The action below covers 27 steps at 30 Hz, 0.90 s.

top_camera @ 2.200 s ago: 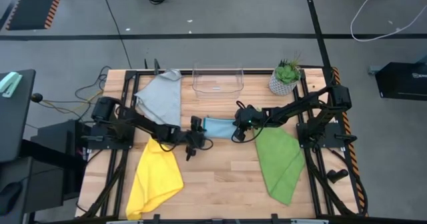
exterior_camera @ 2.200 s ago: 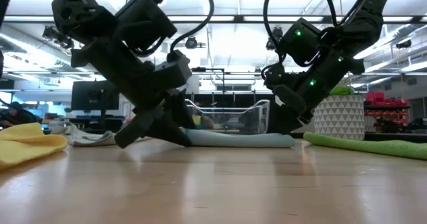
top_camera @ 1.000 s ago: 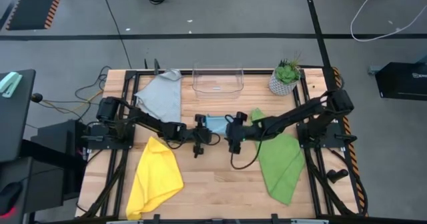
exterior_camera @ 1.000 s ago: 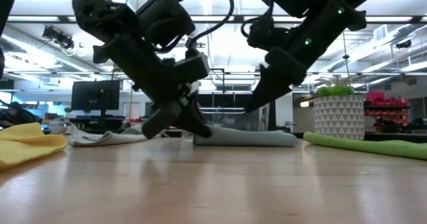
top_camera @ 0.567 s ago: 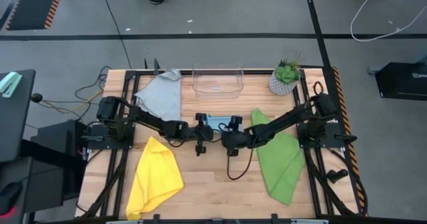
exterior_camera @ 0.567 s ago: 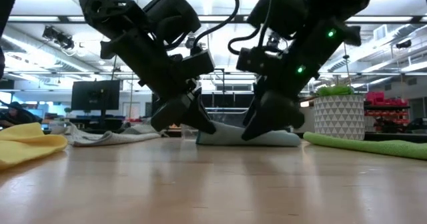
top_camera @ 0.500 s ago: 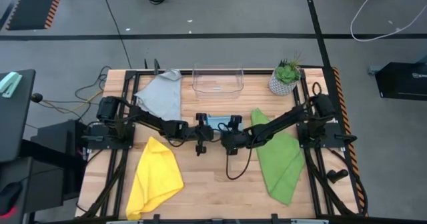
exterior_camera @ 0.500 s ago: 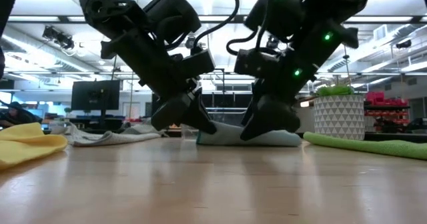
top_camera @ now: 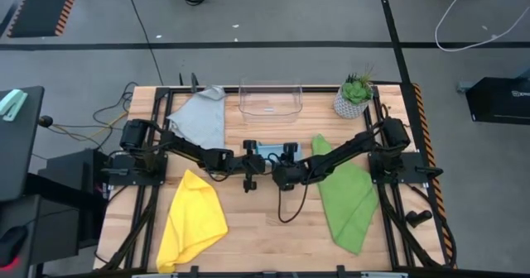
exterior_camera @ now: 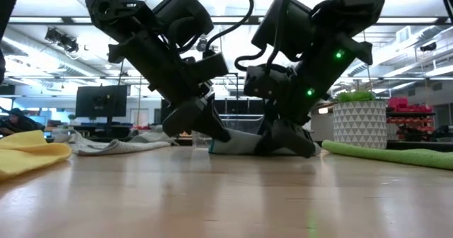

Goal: Fold microfiber towels
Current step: Put the folded blue microfiber towel into the transparent bin

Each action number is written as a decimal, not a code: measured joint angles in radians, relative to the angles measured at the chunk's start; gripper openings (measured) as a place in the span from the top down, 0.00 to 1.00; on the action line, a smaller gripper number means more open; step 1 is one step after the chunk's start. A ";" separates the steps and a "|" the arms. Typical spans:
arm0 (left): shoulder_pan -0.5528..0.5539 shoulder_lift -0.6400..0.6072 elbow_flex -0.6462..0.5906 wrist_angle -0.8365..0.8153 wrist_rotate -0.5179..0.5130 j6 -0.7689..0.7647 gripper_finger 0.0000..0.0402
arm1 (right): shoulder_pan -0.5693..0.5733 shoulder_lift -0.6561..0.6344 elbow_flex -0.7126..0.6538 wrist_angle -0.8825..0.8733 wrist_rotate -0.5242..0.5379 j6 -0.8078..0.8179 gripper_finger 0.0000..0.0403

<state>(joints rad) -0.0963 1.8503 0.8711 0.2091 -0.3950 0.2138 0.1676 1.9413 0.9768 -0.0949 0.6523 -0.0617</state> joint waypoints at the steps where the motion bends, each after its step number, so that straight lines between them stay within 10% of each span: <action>1: 0.000 0.000 0.000 0.001 0.000 -0.001 0.95 | -0.003 0.000 0.000 0.000 -0.001 0.000 0.63; 13: 0.000 -0.037 -0.001 0.008 0.014 -0.028 0.92 | -0.021 0.002 -0.001 0.001 -0.027 0.001 0.81; 27: 0.002 -0.300 -0.066 -0.248 0.051 -0.142 0.51 | -0.024 -0.035 -0.005 -0.013 -0.028 0.011 0.93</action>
<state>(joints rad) -0.0943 1.5502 0.8047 -0.0391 -0.3437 0.0722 0.1440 1.9060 0.9713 -0.1077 0.6242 -0.0512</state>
